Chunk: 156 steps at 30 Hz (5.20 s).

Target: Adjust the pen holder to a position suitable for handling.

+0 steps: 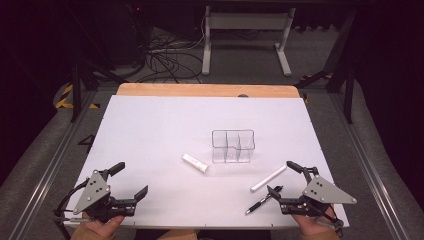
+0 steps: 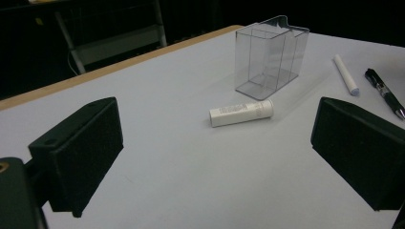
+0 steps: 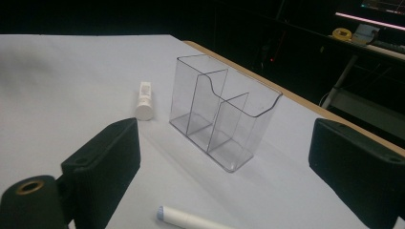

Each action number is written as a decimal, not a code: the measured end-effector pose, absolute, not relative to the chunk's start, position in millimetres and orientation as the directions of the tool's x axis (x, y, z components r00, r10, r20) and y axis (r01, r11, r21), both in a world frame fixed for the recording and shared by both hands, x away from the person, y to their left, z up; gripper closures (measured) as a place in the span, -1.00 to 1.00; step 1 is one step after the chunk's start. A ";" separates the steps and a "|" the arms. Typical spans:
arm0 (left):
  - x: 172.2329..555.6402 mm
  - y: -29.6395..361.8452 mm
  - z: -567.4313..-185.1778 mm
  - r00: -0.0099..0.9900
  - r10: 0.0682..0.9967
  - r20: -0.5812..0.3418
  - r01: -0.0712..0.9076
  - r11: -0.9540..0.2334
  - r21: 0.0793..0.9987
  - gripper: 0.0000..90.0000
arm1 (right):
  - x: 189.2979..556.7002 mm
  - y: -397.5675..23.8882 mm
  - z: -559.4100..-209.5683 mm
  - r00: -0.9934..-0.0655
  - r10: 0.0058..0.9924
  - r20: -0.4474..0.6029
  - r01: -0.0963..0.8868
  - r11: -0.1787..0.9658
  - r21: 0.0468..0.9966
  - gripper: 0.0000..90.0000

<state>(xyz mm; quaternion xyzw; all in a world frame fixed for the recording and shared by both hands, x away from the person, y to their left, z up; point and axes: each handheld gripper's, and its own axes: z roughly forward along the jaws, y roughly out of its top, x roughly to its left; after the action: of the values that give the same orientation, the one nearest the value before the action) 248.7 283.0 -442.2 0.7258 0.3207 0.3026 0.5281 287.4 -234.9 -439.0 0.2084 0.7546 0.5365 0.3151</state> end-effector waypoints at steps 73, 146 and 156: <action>250.3 278.0 -440.3 0.614 0.783 0.099 0.176 -0.259 0.950 -0.79 | 320.2 -198.8 -403.6 -0.830 0.499 -0.251 0.070 0.538 0.840 -0.48; 248.9 280.0 -442.1 0.611 0.788 0.079 0.196 -0.248 0.949 -0.77 | 352.3 -173.4 -433.8 -0.984 -0.124 -0.127 -0.152 0.958 0.244 0.19; 250.8 278.6 -442.7 0.622 0.779 0.081 0.195 -0.254 0.947 -0.75 | 348.3 -168.5 -437.6 -0.974 -0.190 -0.123 -0.213 0.955 0.207 0.33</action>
<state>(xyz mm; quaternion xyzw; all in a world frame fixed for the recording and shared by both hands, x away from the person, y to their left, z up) 250.8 278.6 -442.7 0.7391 0.3293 0.2839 0.5145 348.3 -168.5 -437.6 -0.1020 0.9873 0.1102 0.0510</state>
